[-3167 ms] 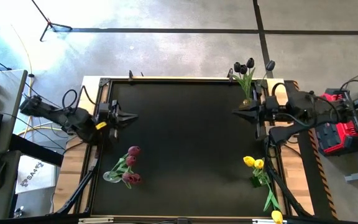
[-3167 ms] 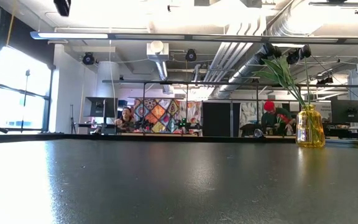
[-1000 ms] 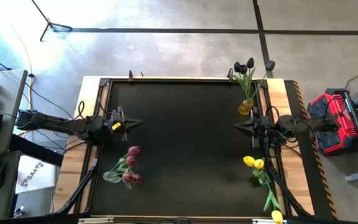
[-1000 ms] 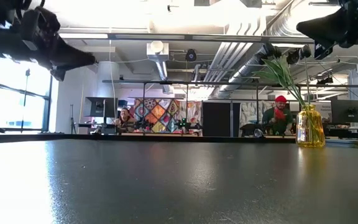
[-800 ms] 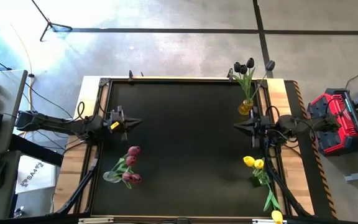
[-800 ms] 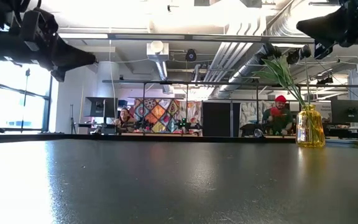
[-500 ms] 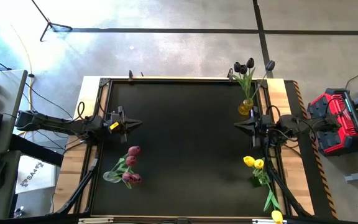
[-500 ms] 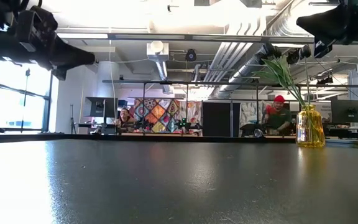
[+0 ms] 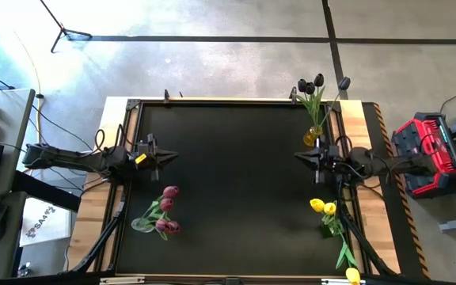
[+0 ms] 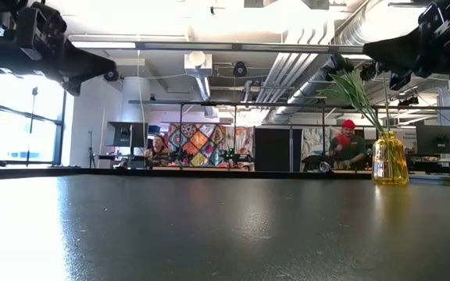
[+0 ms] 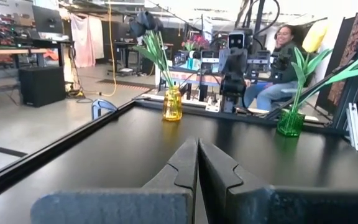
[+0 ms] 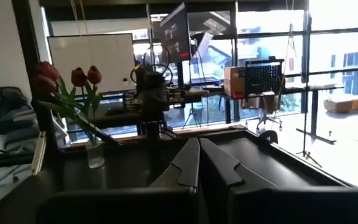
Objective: Sort flowers into vase by color
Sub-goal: Return to Home Position
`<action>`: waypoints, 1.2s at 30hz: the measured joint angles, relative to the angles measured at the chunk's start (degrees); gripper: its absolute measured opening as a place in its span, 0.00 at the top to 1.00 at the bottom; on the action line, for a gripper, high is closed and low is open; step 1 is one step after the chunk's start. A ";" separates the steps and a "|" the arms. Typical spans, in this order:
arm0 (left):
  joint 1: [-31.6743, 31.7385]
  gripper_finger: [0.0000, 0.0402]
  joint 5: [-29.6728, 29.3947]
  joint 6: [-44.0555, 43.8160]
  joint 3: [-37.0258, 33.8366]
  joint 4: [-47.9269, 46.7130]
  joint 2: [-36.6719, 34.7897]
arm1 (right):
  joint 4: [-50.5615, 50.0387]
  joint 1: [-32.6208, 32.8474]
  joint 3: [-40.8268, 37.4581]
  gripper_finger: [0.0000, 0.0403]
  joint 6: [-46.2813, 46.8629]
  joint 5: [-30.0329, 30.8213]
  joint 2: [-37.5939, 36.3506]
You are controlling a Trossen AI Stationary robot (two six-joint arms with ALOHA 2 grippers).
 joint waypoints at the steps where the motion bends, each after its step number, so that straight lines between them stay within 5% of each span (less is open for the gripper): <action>1: 0.00 1.00 0.01 -0.08 0.00 -1.00 -0.73 | 0.03 -0.76 -0.01 1.00 -0.06 -0.88 -0.21; 17: -0.01 1.00 -0.57 0.24 0.07 -15.87 -17.52 | -4.96 -6.54 0.03 1.00 0.28 -9.22 -6.42; 36: 0.01 1.00 4.06 2.61 0.39 -17.25 -17.32 | -2.69 -9.70 -0.01 1.00 0.29 -15.46 -6.33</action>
